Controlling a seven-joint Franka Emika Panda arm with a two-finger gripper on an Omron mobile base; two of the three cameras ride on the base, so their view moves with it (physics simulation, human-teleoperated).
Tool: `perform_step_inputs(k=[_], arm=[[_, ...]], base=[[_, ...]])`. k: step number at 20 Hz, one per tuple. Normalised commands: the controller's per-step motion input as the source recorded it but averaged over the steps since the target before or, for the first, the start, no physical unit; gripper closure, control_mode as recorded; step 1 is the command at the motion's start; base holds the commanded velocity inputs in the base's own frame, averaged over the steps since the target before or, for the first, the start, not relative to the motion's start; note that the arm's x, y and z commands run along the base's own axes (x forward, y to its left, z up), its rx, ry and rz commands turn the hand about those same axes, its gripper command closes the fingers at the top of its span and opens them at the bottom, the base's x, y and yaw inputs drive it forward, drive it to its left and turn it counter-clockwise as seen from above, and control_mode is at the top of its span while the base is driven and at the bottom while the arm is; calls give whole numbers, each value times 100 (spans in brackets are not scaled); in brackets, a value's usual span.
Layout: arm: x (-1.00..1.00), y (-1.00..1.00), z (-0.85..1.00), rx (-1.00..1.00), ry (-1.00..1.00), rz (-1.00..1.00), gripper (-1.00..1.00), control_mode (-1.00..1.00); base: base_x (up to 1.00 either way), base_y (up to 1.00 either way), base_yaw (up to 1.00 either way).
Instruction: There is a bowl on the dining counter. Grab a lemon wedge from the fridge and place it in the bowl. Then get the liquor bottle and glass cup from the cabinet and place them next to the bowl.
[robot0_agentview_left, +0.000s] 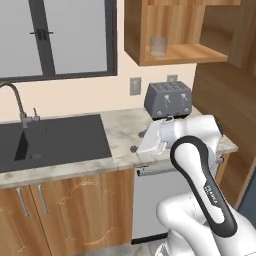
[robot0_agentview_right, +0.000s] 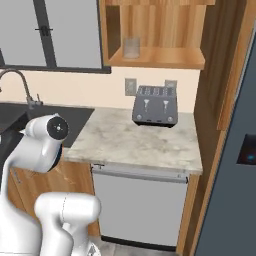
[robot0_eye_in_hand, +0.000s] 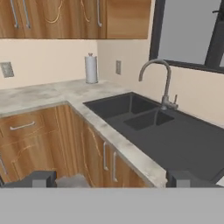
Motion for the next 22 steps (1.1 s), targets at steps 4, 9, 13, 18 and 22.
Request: perform_step_inputs(k=[4, 9, 13, 18, 22], arm=[[0, 0, 0, 0, 0, 0, -100, 100], [0, 0, 0, 0, 0, 0, -100, 100], [0, 0, 0, 0, 0, 0, -100, 100], [0, 0, 0, 0, 0, 0, -100, 100], [0, 0, 0, 0, 0, 0, -100, 100]], base=[[63, -34, 13], [66, -43, 12], [66, -42, 10], [72, -23, 5], [59, -1, 0]])
